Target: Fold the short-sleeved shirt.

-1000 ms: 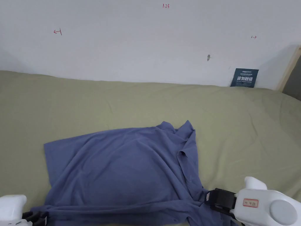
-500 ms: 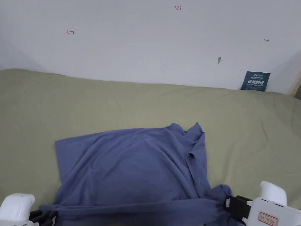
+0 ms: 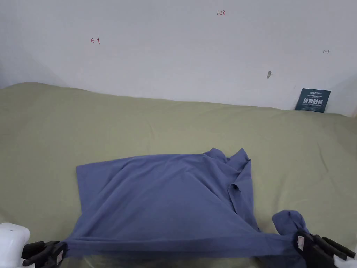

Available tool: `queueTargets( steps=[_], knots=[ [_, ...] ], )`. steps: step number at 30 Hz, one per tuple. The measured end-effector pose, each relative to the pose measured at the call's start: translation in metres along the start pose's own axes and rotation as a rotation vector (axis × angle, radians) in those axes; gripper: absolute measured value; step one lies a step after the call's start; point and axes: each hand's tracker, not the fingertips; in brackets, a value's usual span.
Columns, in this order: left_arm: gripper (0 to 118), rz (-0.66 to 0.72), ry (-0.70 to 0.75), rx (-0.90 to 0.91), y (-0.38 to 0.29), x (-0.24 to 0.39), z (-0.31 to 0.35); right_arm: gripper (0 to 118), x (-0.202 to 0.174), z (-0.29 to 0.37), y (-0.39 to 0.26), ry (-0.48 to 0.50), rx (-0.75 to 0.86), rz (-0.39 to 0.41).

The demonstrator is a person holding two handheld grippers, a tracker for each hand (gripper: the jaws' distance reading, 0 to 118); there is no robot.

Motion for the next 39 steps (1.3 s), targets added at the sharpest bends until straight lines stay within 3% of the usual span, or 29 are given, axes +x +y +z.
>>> queueTargets(
  steps=[5, 9, 13, 17, 20, 21, 25, 26, 27, 29, 34, 37, 38, 39],
  knots=[
    [7, -0.026, 0.003, 0.038, 0.001, -0.004, 0.024, 6, -0.021, 0.016, -0.001, -0.045, 0.038, 0.199],
    [7, -0.122, 0.009, 0.002, 0.011, -0.006, 0.022, 6, -0.026, -0.001, 0.014, -0.040, 0.053, 0.232],
    [7, -0.177, 0.010, -0.068, 0.039, -0.019, -0.013, 6, -0.027, -0.063, 0.045, -0.025, 0.016, 0.315],
    [7, -0.210, -0.010, -0.129, 0.075, -0.038, -0.053, 6, -0.026, -0.137, 0.069, 0.006, -0.070, 0.465],
    [8, -0.171, -0.014, -0.188, 0.094, -0.052, -0.087, 7, -0.023, -0.186, 0.079, 0.010, -0.147, 0.531],
    [13, -0.161, -0.015, -0.201, 0.098, -0.054, -0.095, 8, -0.021, -0.198, 0.080, 0.017, -0.159, 0.527],
    [38, -0.105, 0.094, -0.276, 0.099, -0.062, -0.134, 39, -0.013, -0.238, 0.078, -0.030, -0.187, 0.510],
    [69, -0.078, 0.121, -0.298, 0.096, -0.064, -0.140, 82, -0.010, -0.242, 0.078, -0.066, -0.233, 0.488],
    [80, -0.059, 0.132, -0.293, 0.093, -0.066, -0.141, 91, -0.006, -0.240, 0.079, -0.059, -0.236, 0.457],
    [80, 0.033, 0.161, -0.238, 0.087, -0.065, -0.127, 82, -0.001, -0.223, 0.079, -0.040, -0.148, 0.376],
    [80, 0.061, 0.145, -0.022, 0.073, -0.037, -0.070, 83, -0.001, -0.150, 0.063, -0.052, -0.012, 0.147],
    [79, 0.120, 0.187, 0.010, 0.054, -0.018, -0.051, 82, -0.004, -0.108, 0.032, 0.015, -0.038, 0.013],
    [72, 0.158, 0.209, 0.023, 0.044, -0.010, -0.043, 79, -0.009, -0.094, 0.018, 0.033, -0.066, -0.010],
    [55, 0.203, 0.206, 0.042, 0.036, -0.004, -0.037, 69, -0.009, -0.084, 0.008, 0.047, -0.081, -0.017]
  ],
)
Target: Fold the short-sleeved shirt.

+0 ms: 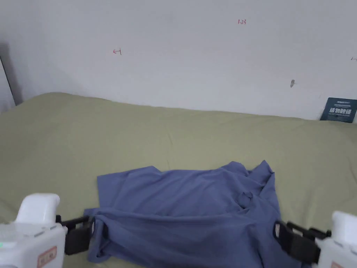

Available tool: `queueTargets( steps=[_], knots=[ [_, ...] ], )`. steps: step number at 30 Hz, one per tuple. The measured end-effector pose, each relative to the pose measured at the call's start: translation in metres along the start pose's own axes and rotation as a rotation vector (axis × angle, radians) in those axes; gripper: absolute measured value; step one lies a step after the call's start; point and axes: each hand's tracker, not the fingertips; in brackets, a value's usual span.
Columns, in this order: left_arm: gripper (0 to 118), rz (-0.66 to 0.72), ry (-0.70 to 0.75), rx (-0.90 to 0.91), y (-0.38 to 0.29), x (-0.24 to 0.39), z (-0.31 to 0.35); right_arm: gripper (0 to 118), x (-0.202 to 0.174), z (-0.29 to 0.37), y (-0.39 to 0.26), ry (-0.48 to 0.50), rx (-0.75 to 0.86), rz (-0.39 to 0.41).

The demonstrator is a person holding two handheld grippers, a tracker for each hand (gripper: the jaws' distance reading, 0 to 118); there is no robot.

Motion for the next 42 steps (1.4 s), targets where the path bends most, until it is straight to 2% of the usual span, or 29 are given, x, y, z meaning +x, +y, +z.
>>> queueTargets(
  steps=[1, 2, 3, 4, 5, 7, 10, 11, 12, 13, 15, 17, 20, 21, 22, 23, 24, 25, 26, 28, 29, 33, 34, 35, 36, 38, 40, 42],
  knots=[
    [25, 0.046, -0.013, 0.010, -0.010, 0.003, 0.008, 49, -0.001, 0.011, -0.013, -0.006, -0.005, -0.002],
    [0, 0.073, -0.022, 0.028, -0.019, 0.003, 0.014, 1, -0.003, 0.019, -0.024, -0.013, -0.014, -0.003],
    [0, 0.084, 0.035, 0.056, -0.026, 0.004, 0.021, 1, -0.007, 0.023, -0.033, -0.048, -0.031, 0.006],
    [0, 0.094, 0.017, 0.050, -0.033, 0.006, 0.025, 1, -0.007, 0.030, -0.043, -0.102, -0.058, 0.029],
    [0, 0.116, -0.016, 0.020, -0.038, 0.005, 0.024, 1, -0.006, 0.036, -0.050, -0.103, -0.077, 0.039],
    [0, 0.107, -0.012, 0.006, -0.047, 0.007, 0.017, 1, -0.003, 0.041, -0.056, -0.067, -0.114, 0.001],
    [0, 0.086, -0.001, -0.086, -0.055, 0.011, -0.014, 1, 0.003, 0.050, -0.061, -0.066, -0.094, -0.014],
    [15, 0.099, -0.011, -0.096, -0.057, 0.011, -0.028, 1, 0.003, 0.051, -0.057, -0.062, -0.093, -0.020],
    [39, 0.106, -0.017, -0.107, -0.057, 0.012, -0.037, 1, 0.005, 0.051, -0.057, -0.058, -0.091, -0.024],
    [71, 0.101, -0.014, -0.099, -0.056, 0.015, -0.048, 1, 0.007, 0.051, -0.056, -0.052, -0.090, -0.033],
    [86, 0.060, -0.022, -0.118, -0.054, 0.021, -0.070, 1, 0.011, 0.048, -0.053, -0.041, -0.090, -0.034],
    [94, 0.015, -0.005, -0.122, -0.049, 0.023, -0.094, 1, 0.016, 0.043, -0.052, -0.046, -0.096, -0.034],
    [92, -0.046, 0.004, -0.177, -0.047, 0.022, -0.119, 1, 0.024, 0.028, -0.051, -0.065, -0.115, -0.045],
    [87, -0.043, -0.020, -0.204, -0.046, 0.019, -0.121, 3, 0.027, 0.021, -0.051, -0.067, -0.127, -0.054],
    [68, -0.022, -0.065, -0.207, -0.043, 0.017, -0.119, 11, 0.031, 0.012, -0.051, -0.072, -0.149, -0.070],
    [15, -0.022, -0.054, -0.182, -0.042, 0.014, -0.115, 42, 0.036, 0.000, -0.051, -0.063, -0.172, -0.093],
    [6, -0.035, -0.062, -0.151, -0.042, 0.013, -0.111, 72, 0.040, -0.010, -0.051, -0.063, -0.207, -0.115],
    [6, -0.038, -0.100, -0.125, -0.040, 0.011, -0.109, 90, 0.043, -0.022, -0.052, -0.065, -0.247, -0.115],
    [6, -0.052, -0.106, -0.148, -0.037, 0.008, -0.106, 86, 0.048, -0.031, -0.054, -0.051, -0.223, -0.109],
    [6, -0.113, -0.111, -0.166, -0.037, 0.006, -0.105, 87, 0.051, -0.047, -0.051, -0.114, -0.220, -0.054],
    [6, -0.133, -0.123, -0.159, -0.038, 0.004, -0.105, 87, 0.052, -0.054, -0.051, -0.119, -0.186, -0.052],
    [6, -0.121, -0.149, -0.171, -0.040, -0.002, -0.106, 83, 0.060, -0.085, -0.042, -0.078, -0.205, -0.135],
    [6, -0.109, -0.153, -0.170, -0.039, -0.003, -0.104, 69, 0.062, -0.091, -0.039, -0.081, -0.242, -0.156],
    [6, -0.103, -0.161, -0.157, -0.040, -0.004, -0.100, 26, 0.066, -0.092, -0.036, -0.088, -0.261, -0.171],
    [6, -0.099, -0.177, -0.147, -0.040, -0.005, -0.098, 11, 0.067, -0.092, -0.034, -0.086, -0.243, -0.176],
    [6, -0.095, -0.184, -0.150, -0.036, -0.004, -0.094, 11, 0.070, -0.081, -0.033, -0.097, -0.174, -0.193],
    [6, -0.099, -0.194, -0.136, -0.033, -0.003, -0.087, 11, 0.070, -0.066, -0.030, -0.059, -0.152, -0.218],
    [6, -0.093, -0.222, -0.141, -0.026, -0.002, -0.081, 11, 0.069, -0.049, -0.026, -0.048, -0.096, -0.197]
  ],
)
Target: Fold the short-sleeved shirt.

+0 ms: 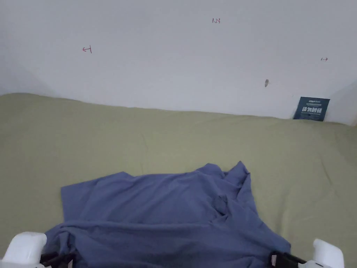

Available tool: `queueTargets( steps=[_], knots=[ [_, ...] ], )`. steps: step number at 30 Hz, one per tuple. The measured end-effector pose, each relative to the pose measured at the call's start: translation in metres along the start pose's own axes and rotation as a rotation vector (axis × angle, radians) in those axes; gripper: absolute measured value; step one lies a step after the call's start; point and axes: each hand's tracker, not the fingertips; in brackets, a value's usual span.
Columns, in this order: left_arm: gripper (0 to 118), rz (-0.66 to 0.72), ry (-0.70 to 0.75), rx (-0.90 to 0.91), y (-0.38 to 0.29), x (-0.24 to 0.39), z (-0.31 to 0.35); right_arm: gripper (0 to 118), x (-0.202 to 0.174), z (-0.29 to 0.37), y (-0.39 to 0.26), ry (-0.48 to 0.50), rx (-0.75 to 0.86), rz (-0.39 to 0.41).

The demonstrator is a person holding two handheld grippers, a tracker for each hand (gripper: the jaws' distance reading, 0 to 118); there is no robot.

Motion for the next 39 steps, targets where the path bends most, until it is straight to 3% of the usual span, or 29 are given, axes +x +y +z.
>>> queueTargets(
  steps=[9, 15, 26, 27, 28, 30, 31, 35, 39],
  knots=[
    [6, -0.140, -0.011, -0.034, -0.004, 0.021, 0.066, 11, -0.016, 0.085, 0.013, -0.020, -0.019, 0.102],
    [6, -0.183, -0.084, -0.169, -0.043, 0.027, 0.099, 11, -0.002, 0.123, -0.019, -0.096, -0.147, 0.100],
    [7, -0.044, -0.123, -0.364, -0.112, 0.019, 0.109, 11, 0.017, 0.131, -0.067, -0.192, -0.327, 0.071],
    [14, -0.038, -0.119, -0.361, -0.113, 0.020, 0.110, 13, 0.017, 0.130, -0.066, -0.198, -0.329, 0.068],
    [23, -0.038, -0.113, -0.348, -0.113, 0.024, 0.113, 23, 0.019, 0.131, -0.064, -0.188, -0.324, 0.027],
    [75, -0.031, -0.050, -0.371, -0.111, 0.024, 0.122, 81, 0.022, 0.141, -0.057, -0.192, -0.313, -0.031],
    [80, -0.025, -0.013, -0.364, -0.110, 0.022, 0.131, 91, 0.022, 0.149, -0.052, -0.216, -0.279, -0.031],
    [79, 0.080, 0.075, -0.197, -0.089, 0.014, 0.177, 87, 0.000, 0.191, -0.028, -0.190, -0.106, 0.084],
    [79, 0.055, 0.127, 0.042, -0.050, 0.045, 0.205, 88, -0.049, 0.201, -0.013, -0.078, 0.001, 0.250]
  ],
)
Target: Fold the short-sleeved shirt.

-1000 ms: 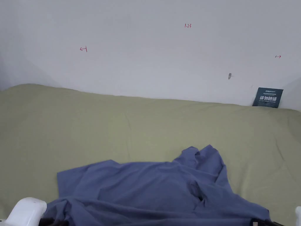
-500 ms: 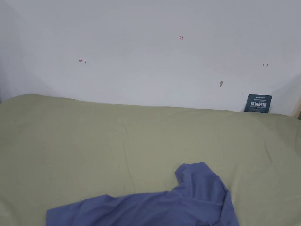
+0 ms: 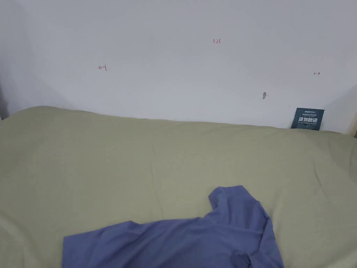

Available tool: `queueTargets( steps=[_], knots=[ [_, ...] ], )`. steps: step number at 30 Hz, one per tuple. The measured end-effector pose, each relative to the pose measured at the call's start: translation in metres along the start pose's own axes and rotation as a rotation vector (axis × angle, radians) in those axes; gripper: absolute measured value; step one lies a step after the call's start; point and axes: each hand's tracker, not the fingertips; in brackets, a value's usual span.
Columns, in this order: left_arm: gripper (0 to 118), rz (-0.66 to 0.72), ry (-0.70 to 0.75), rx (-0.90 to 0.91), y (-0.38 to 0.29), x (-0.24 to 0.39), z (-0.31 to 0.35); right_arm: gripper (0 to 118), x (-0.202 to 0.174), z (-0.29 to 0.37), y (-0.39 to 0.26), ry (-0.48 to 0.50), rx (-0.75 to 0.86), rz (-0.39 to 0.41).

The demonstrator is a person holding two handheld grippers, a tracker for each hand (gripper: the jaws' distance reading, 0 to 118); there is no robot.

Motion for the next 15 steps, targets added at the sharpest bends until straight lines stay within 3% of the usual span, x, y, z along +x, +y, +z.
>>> queueTargets(
  steps=[3, 4, 5, 6, 8, 10, 13, 15],
  knots=[
    [78, -0.068, 0.017, 0.101, 0.018, 0.038, 0.003, 88, -0.038, -0.005, 0.007, 0.058, 0.110, 0.115],
    [67, -0.094, 0.038, 0.101, 0.022, 0.052, 0.001, 86, -0.052, -0.008, 0.009, 0.059, 0.105, 0.149],
    [29, -0.113, 0.052, 0.103, 0.022, 0.058, -0.006, 74, -0.063, -0.012, 0.010, 0.082, 0.092, 0.178],
    [0, -0.125, 0.078, 0.120, 0.023, 0.066, -0.009, 55, -0.070, -0.017, 0.009, 0.097, 0.080, 0.197],
    [0, -0.123, 0.100, 0.139, 0.024, 0.084, -0.013, 2, -0.092, -0.030, 0.007, 0.083, 0.075, 0.214],
    [0, -0.066, 0.047, 0.111, 0.023, 0.087, -0.023, 1, -0.105, -0.040, 0.003, 0.048, 0.067, 0.209],
    [0, -0.026, 0.068, 0.120, 0.017, 0.087, -0.035, 1, -0.117, -0.053, 0.003, 0.113, 0.043, 0.153],
    [0, 0.003, 0.062, 0.091, 0.019, 0.076, -0.047, 1, -0.121, -0.060, 0.006, 0.122, 0.031, 0.169]
  ],
)
